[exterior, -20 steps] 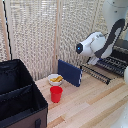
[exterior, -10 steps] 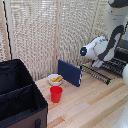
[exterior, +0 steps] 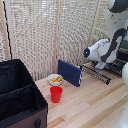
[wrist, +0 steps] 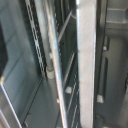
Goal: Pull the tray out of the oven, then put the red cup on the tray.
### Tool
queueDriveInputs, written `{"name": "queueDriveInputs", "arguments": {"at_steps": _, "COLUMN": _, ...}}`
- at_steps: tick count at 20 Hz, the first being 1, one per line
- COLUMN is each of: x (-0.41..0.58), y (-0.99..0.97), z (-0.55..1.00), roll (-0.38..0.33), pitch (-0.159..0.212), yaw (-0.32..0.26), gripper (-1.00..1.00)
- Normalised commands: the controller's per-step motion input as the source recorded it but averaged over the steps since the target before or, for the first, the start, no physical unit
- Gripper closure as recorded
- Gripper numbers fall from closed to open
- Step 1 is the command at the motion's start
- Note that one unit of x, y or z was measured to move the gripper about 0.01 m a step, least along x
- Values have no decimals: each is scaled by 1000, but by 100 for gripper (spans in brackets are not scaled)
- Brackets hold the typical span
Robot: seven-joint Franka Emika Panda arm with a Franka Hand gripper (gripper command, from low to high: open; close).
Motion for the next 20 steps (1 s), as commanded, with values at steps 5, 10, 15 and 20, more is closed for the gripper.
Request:
{"name": "queueDriveInputs", "arguments": {"at_steps": 5, "x": 0, "y": 78, "z": 0, "roll": -66, "pitch": 0, "yaw": -105, "gripper": 100}}
{"name": "queueDriveInputs", "arguments": {"at_steps": 10, "x": -16, "y": 42, "z": 0, "roll": -46, "pitch": 0, "yaw": -106, "gripper": 100}}
{"name": "queueDriveInputs", "arguments": {"at_steps": 15, "x": -32, "y": -254, "z": 53, "roll": 236, "pitch": 4, "yaw": -65, "gripper": 100}}
{"name": "queueDriveInputs", "arguments": {"at_steps": 20, "x": -9, "y": -178, "z": 78, "roll": 349, "pitch": 14, "yaw": -11, "gripper": 100}}
